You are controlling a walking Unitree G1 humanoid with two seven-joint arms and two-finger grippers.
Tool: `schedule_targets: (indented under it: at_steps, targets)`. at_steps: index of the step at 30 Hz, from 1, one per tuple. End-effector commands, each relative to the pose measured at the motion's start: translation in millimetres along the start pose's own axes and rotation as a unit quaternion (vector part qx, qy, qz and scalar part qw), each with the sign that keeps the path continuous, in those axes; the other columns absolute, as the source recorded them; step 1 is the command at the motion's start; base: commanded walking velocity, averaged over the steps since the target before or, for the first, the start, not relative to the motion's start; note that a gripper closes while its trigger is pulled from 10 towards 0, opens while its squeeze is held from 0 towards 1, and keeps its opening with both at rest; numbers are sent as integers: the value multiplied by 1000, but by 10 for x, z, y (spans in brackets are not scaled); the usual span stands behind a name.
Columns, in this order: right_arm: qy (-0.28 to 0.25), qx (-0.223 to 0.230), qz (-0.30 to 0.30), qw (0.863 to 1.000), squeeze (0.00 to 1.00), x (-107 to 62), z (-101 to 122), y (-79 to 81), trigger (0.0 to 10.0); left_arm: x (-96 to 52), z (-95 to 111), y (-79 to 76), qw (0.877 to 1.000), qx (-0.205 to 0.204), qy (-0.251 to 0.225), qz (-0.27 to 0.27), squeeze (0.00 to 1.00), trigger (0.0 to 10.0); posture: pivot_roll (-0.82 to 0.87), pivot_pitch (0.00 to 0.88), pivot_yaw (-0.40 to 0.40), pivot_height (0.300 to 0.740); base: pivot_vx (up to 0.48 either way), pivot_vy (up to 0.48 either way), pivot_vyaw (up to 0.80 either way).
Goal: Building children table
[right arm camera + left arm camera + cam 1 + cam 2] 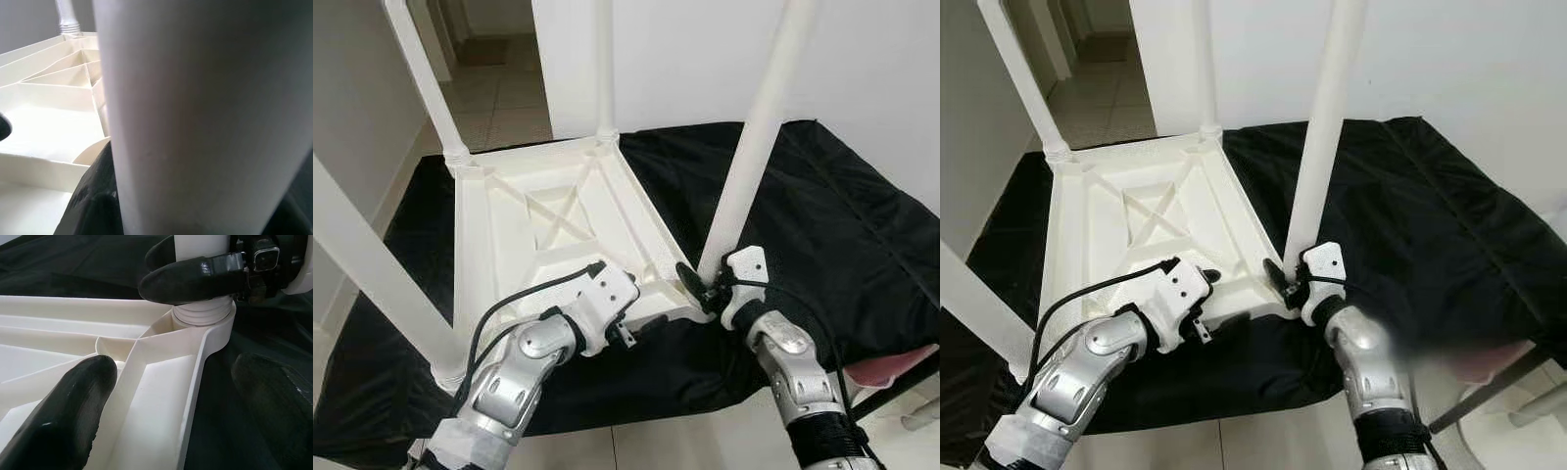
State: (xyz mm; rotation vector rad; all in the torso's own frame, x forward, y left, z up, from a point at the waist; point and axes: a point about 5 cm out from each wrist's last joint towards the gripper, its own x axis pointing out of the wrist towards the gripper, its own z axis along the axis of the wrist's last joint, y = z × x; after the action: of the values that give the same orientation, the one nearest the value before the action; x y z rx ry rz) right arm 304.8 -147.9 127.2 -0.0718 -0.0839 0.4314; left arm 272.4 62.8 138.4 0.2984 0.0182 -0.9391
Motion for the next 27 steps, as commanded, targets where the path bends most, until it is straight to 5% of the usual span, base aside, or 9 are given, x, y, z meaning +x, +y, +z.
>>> schedule_targets:
  at_steps: [1, 8, 11, 17, 22, 23, 27]
  targets:
    - [2, 11, -39, 999, 0, 23, 16, 67, 10000, -10, -52, -4, 1000, -2, 10, 14, 0, 10000, -45, 0, 25, 740, 0, 0, 0]
    - [11, 29, -93, 995, 0, 32, -13, 143, 10000, -7, -53, -5, 1000, -4, 9, 17, 0, 10000, -40, 0, 11, 740, 0, 0, 0]
    - [21, 58, -141, 988, 0, 54, -53, 298, 10000, 8, -46, -18, 1000, -5, 6, 19, 0, 10000, -30, 0, 0, 740, 0, 0, 0]
    - [21, 84, -153, 984, 0, 74, -39, 439, 10000, 10, -34, -15, 1000, -8, 3, 24, 0, 10000, -28, 0, -1, 740, 0, 0, 0]
    - [18, 91, -160, 983, 0, 62, -13, 410, 10000, 1, -37, -21, 1000, -7, 4, 22, 0, 10000, -33, 0, 5, 740, 0, 0, 0]
    - [15, 92, -163, 982, 1000, 53, -2, 379, 10000, -2, -40, -22, 1000, -7, 4, 20, 0, 10000, -35, 0, 8, 740, 0, 0, 0]
    - [12, 85, -166, 982, 1000, 28, 11, 322, 10000, -6, -42, -19, 1000, -6, 6, 17, 0, 10000, -36, 0, 12, 740, 0, 0, 0]
